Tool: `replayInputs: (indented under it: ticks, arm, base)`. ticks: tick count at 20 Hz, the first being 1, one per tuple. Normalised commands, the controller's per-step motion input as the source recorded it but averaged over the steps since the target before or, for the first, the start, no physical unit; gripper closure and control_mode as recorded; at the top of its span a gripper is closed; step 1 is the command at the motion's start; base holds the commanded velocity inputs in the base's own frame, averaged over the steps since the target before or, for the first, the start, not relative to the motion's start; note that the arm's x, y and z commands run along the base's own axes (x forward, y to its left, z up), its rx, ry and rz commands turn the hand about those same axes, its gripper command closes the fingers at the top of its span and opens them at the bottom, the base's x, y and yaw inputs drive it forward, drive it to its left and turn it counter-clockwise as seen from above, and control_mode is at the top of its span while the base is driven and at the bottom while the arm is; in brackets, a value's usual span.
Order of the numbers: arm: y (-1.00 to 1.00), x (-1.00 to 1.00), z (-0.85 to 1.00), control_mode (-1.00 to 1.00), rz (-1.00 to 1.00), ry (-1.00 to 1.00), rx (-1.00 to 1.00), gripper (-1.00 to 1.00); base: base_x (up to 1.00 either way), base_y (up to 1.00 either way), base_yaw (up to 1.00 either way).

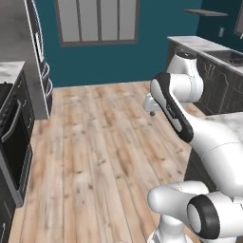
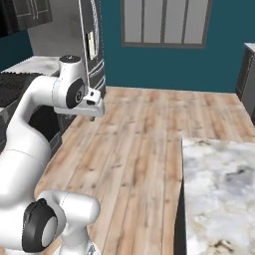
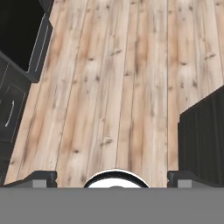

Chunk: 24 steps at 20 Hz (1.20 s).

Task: Place the two vegetables and bowl onto the tray for setting up a vegetable dip station.

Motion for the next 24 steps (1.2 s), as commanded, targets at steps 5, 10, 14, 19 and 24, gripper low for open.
replayInputs:
  ticks: [5,10,14,19,24]
  arm:
    - [0.00,0.00,0.00,1.00,0.00,0.00,0.00,-1.00]
    - [0.00,0.00,0.00,1.00,0.00,0.00,0.00,-1.00]
    - [0.00,0.00,0.00,1.00,0.00,0.00,0.00,-1.00]
    - [0.00,0.00,0.00,1.00,0.00,0.00,0.00,-1.00]
    - [0.00,0.00,0.00,1.00,0.00,0.00,0.00,-1.00]
  base:
    - [0.58,0.00,0.00]
    - [0.57,0.00,0.00]
    - [0.57,0.00,0.00]
    - [0.56,0.00,0.00]
    - [0.56,0.00,0.00]
